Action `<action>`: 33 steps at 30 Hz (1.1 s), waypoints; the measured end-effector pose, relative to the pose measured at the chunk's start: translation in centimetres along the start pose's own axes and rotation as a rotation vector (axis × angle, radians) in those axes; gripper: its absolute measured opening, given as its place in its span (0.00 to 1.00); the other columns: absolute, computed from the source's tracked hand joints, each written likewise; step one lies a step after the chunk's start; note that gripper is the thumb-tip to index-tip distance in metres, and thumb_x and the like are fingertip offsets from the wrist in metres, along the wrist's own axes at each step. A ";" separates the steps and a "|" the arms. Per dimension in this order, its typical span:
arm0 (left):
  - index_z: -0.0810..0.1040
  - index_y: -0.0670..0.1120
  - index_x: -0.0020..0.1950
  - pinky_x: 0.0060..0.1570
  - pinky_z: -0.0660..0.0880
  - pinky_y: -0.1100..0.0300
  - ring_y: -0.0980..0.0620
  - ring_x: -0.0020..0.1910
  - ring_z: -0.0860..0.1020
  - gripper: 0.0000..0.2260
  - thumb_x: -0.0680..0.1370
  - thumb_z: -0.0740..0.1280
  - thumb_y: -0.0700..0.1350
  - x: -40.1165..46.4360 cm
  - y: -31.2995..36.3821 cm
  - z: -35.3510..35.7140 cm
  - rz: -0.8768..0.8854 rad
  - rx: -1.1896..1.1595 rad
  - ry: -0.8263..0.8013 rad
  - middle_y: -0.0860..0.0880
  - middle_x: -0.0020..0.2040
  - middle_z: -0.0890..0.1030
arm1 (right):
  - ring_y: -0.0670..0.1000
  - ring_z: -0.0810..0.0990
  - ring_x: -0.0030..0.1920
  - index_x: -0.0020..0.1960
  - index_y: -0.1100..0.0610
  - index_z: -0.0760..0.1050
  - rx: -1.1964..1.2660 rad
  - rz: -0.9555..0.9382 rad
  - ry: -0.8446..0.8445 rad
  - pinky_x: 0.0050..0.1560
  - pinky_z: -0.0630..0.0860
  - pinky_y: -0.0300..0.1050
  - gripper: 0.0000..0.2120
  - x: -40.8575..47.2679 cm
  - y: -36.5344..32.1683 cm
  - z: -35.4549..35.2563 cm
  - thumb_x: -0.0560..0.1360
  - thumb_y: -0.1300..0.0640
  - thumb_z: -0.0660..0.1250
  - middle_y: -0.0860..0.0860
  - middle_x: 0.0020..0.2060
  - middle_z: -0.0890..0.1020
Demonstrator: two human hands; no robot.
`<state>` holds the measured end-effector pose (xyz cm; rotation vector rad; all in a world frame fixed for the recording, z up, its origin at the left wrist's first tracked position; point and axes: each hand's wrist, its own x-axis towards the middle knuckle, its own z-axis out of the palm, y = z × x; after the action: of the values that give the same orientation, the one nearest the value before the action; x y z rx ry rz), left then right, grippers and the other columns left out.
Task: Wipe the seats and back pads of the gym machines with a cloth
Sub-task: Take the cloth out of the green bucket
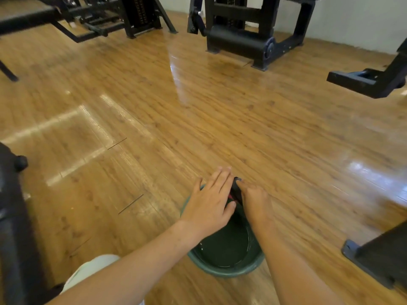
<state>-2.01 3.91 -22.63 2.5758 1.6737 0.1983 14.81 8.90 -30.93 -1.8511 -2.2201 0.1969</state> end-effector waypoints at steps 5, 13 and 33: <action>0.57 0.44 0.83 0.74 0.63 0.38 0.50 0.83 0.50 0.31 0.83 0.55 0.57 -0.4 -0.3 -0.5 -0.005 0.001 -0.021 0.48 0.85 0.52 | 0.52 0.81 0.42 0.49 0.51 0.80 0.121 0.026 -0.013 0.41 0.74 0.44 0.09 1.0 1.3 -0.8 0.71 0.62 0.68 0.49 0.40 0.83; 0.50 0.46 0.85 0.78 0.57 0.40 0.53 0.83 0.42 0.31 0.85 0.53 0.56 -0.6 -0.2 -5.1 -0.028 0.001 -0.102 0.51 0.85 0.45 | 0.38 0.73 0.55 0.67 0.51 0.75 0.642 0.150 0.202 0.56 0.63 0.24 0.18 -1.4 -0.9 -7.7 0.79 0.64 0.62 0.46 0.56 0.79; 0.52 0.46 0.84 0.75 0.58 0.43 0.53 0.83 0.45 0.32 0.83 0.57 0.56 1.5 14.8 -53.4 0.257 -0.073 0.015 0.51 0.85 0.49 | 0.35 0.74 0.60 0.65 0.41 0.73 1.059 0.585 0.282 0.59 0.72 0.36 0.18 -13.1 -11.4 -62.9 0.81 0.61 0.62 0.42 0.59 0.78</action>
<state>4.40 -1.70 32.15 2.7317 1.3083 0.2865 23.22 -9.35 31.15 -1.6301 -0.9575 0.9251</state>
